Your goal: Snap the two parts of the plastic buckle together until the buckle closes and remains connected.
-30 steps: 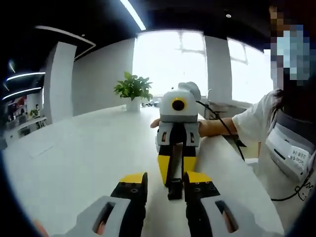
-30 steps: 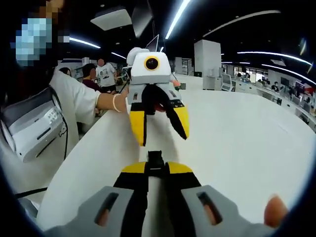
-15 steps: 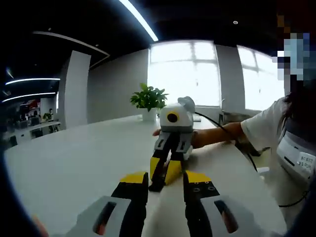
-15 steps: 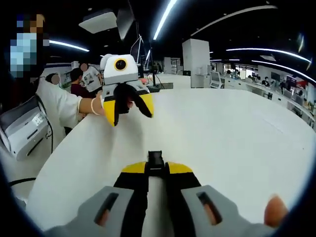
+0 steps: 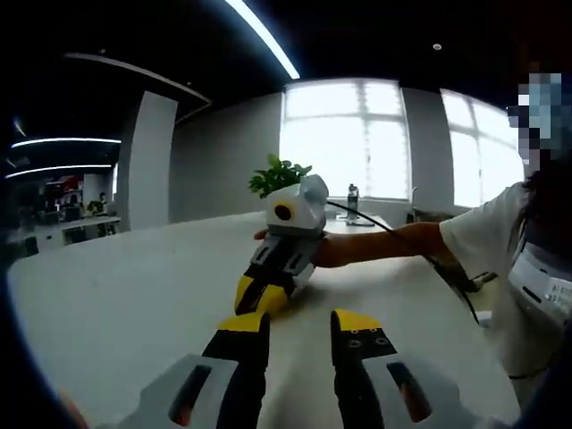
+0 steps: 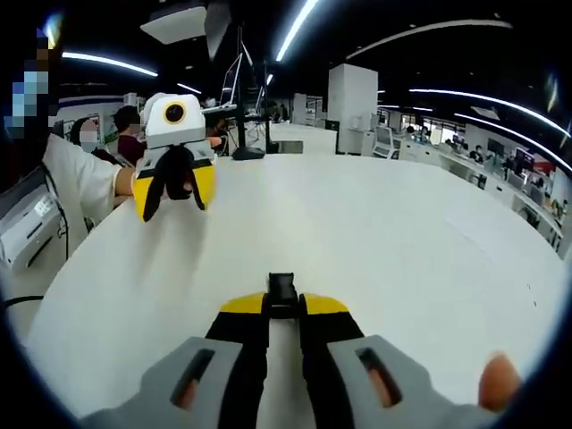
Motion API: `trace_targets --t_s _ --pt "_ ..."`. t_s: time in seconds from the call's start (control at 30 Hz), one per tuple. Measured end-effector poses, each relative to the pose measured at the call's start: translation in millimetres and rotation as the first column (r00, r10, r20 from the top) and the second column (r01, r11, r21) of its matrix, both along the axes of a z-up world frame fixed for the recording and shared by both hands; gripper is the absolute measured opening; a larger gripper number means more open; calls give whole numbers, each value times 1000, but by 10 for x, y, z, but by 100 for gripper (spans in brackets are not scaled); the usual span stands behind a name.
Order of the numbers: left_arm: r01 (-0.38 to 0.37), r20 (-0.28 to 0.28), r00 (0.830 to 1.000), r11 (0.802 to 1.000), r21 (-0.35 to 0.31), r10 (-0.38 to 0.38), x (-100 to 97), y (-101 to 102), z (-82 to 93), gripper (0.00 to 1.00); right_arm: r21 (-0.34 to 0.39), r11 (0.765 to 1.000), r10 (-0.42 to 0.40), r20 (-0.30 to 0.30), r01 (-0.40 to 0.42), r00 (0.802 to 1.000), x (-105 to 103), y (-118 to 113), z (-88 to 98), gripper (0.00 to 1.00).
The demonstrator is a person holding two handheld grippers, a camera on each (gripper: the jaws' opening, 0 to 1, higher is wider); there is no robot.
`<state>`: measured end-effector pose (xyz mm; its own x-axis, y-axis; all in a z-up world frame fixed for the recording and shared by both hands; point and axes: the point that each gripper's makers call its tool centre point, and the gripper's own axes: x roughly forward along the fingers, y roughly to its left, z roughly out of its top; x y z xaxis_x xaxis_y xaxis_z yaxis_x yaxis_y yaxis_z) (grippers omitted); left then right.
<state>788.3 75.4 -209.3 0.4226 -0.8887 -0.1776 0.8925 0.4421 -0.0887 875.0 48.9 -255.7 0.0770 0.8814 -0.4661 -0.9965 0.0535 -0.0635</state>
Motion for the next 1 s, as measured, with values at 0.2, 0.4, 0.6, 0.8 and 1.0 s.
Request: trace_targets --t_s 0.2,0.4,0.6,0.8,1.0 --pt "-2 -11 1000 1000 0 2 17 0 -17 27 7 1000 18 -11 -18 1000 -23 18 5 13" --pt "-5 -13 1000 1000 -5 5 25 6 -11 27 12 1000 11 -8 -11 1000 2 3 5 14" --pt "-6 -16 1000 1000 -6 6 26 5 -15 27 22 1000 -1 -20 1 1000 27 -26 3 19" --pt "5 -21 1000 1000 -12 -5 14 -8 -15 28 77 997 3 -50 1 999 -35 7 61 21" --pt "24 -58 998 998 -53 -27 -11 -35 2 31 123 992 8 -90 3 996 -129 43 132 21"
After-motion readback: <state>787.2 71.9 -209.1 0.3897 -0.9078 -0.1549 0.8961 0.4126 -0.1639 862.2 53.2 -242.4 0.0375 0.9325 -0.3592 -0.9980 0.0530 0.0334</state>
